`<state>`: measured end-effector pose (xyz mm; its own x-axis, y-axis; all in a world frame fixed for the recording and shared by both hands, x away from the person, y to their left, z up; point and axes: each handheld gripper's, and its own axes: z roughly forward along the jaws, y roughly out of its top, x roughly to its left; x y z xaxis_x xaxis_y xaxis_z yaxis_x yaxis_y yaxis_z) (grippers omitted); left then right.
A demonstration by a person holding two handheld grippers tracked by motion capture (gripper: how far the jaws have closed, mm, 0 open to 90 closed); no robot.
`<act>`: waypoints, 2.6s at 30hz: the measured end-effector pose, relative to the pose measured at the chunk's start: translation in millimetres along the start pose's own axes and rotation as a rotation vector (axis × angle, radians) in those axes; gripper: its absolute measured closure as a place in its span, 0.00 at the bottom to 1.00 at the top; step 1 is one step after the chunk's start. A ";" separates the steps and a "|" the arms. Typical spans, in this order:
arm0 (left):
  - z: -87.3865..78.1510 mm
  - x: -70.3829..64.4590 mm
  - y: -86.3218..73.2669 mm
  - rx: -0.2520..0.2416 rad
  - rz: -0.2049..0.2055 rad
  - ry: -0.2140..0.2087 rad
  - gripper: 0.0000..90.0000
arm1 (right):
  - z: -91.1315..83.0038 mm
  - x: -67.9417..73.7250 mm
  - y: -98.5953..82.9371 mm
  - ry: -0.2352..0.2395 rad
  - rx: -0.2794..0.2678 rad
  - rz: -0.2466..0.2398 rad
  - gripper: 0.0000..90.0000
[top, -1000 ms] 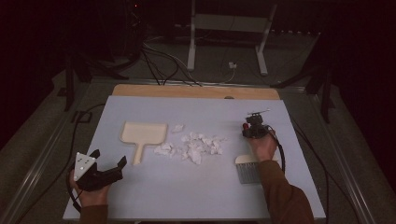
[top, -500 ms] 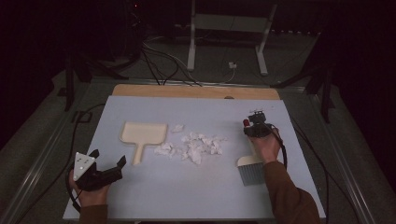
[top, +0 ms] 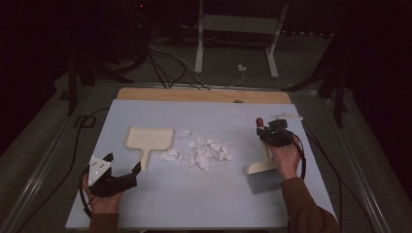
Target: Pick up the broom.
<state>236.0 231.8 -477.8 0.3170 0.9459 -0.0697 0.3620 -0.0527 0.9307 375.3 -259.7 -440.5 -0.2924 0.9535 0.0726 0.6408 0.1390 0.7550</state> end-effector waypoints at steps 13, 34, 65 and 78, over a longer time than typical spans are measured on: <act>31.4 -63.8 25.0 0.017 0.071 -0.266 0.00 | -45.2 27.9 -1.3 0.073 -0.162 -0.075 0.76; 84.9 -158.9 24.0 0.153 0.095 -0.519 0.05 | -65.0 86.8 -6.1 0.246 -0.244 -0.150 0.76; 110.1 -178.7 8.3 0.334 0.060 -0.741 0.77 | -61.9 89.5 -7.1 0.401 -0.197 -0.109 0.02; 96.3 -167.8 16.0 0.319 0.114 -0.806 0.77 | -46.7 63.9 -13.1 0.620 -0.200 -0.085 0.00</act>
<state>273.0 41.4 -485.8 0.8459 0.4208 -0.3276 0.4804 -0.3344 0.8108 315.1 -213.1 -415.3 -0.7296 0.6019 0.3246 0.4707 0.0977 0.8769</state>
